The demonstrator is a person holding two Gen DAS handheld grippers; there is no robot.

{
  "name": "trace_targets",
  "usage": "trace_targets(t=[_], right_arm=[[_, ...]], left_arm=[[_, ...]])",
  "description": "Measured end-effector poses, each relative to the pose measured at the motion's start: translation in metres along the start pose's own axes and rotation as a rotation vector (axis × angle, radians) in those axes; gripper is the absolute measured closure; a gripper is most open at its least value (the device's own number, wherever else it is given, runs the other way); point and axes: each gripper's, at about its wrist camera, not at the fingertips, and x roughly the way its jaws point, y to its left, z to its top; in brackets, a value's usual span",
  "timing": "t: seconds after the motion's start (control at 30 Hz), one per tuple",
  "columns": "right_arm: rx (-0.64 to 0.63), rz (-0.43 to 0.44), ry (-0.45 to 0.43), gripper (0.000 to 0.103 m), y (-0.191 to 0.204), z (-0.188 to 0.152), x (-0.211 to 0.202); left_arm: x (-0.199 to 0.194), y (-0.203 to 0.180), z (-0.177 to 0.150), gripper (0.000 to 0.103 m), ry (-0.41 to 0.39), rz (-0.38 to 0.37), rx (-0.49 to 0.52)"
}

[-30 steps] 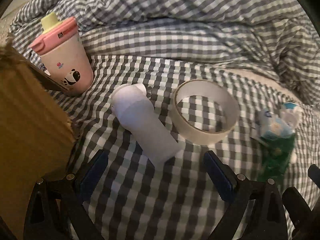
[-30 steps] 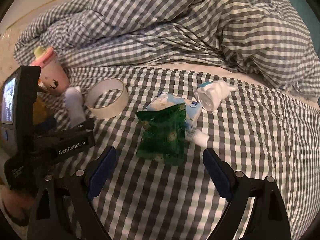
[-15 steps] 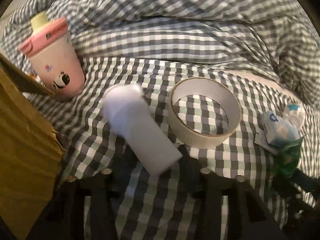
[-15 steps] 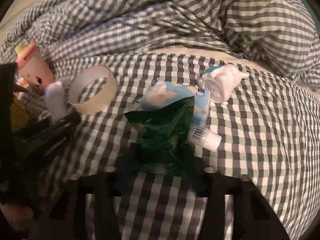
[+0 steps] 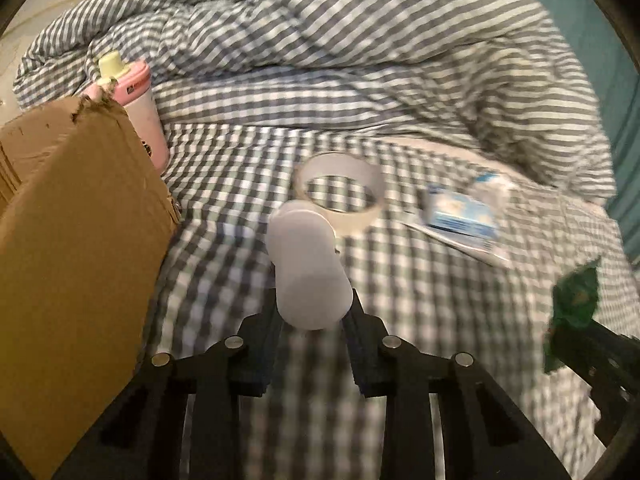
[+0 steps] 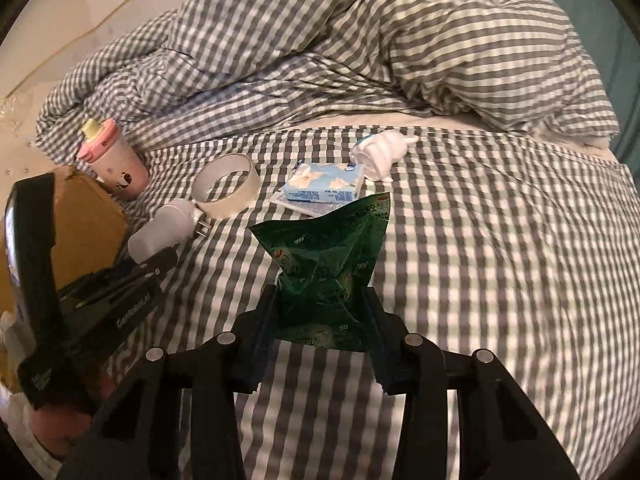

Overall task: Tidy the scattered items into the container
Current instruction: 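Grasp the white bottle with the left gripper while the right gripper grasps the dark-green packet, then lift the bottle and packet off the bed with both grippers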

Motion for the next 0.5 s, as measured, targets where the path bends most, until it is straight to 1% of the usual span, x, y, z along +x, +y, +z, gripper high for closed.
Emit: trace_targets(t=[0.13, 0.17, 0.2, 0.23, 0.33, 0.4, 0.43, 0.47, 0.5], right_arm=[[0.005, 0.001, -0.017, 0.063, -0.001, -0.015, -0.028], [0.009, -0.001, -0.022, 0.063, -0.001, -0.02, -0.036], [0.014, -0.002, -0.027, 0.063, -0.002, -0.024, -0.042], [0.017, 0.0, -0.029, 0.063, -0.002, -0.028, -0.048], [0.027, 0.001, -0.043, 0.063, -0.001, -0.039, -0.067], [0.026, 0.004, -0.049, 0.063, 0.0, -0.045, -0.075], [0.025, 0.005, -0.052, 0.063, 0.001, -0.047, -0.079], [0.022, 0.006, -0.055, 0.063, 0.002, -0.05, -0.082], [0.023, 0.004, -0.058, 0.063, 0.003, -0.052, -0.086]], left_arm=[[-0.035, -0.013, -0.014, 0.077, -0.018, -0.058, 0.045], [-0.043, -0.013, -0.018, 0.084, -0.023, -0.063, 0.054], [-0.052, -0.014, -0.022, 0.095, -0.028, -0.075, 0.068], [-0.065, -0.014, -0.026, 0.1, -0.044, -0.082, 0.081], [-0.088, -0.013, -0.032, 0.1, -0.073, -0.078, 0.1], [-0.1, -0.011, -0.035, 0.1, -0.089, -0.095, 0.119], [-0.103, -0.01, -0.037, 0.1, -0.093, -0.088, 0.12], [-0.105, -0.009, -0.039, 0.1, -0.091, -0.086, 0.117], [-0.105, -0.007, -0.041, 0.1, -0.078, -0.101, 0.111]])
